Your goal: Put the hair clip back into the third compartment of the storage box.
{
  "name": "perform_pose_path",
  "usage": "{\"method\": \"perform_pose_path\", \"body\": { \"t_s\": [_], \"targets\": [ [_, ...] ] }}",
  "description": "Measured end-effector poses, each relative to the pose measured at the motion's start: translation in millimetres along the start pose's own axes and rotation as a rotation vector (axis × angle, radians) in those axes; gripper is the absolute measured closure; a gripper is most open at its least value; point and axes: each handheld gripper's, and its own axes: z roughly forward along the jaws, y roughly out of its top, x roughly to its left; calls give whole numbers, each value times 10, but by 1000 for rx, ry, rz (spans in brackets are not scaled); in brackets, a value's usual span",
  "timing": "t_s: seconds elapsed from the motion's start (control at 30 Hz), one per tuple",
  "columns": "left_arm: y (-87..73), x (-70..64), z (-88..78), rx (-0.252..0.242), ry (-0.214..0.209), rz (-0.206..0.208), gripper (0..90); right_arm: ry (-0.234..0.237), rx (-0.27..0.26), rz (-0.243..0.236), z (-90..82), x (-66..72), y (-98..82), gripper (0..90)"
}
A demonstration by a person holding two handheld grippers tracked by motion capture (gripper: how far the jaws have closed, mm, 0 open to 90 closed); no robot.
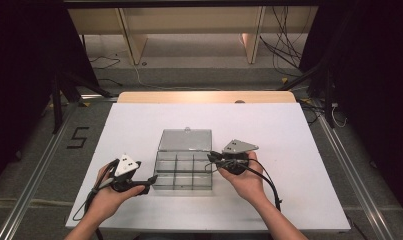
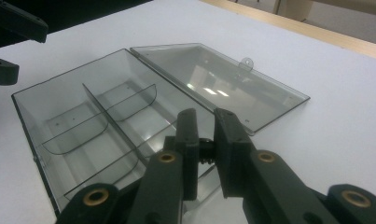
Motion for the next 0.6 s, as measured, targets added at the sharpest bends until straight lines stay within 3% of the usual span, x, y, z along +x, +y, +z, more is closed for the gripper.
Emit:
{"method": "perform_pose_path", "body": {
  "t_s": [0.6],
  "targets": [
    [1,3,2,0,0,0,242,8,9,-3,60,22,20,811]
  ]
}}
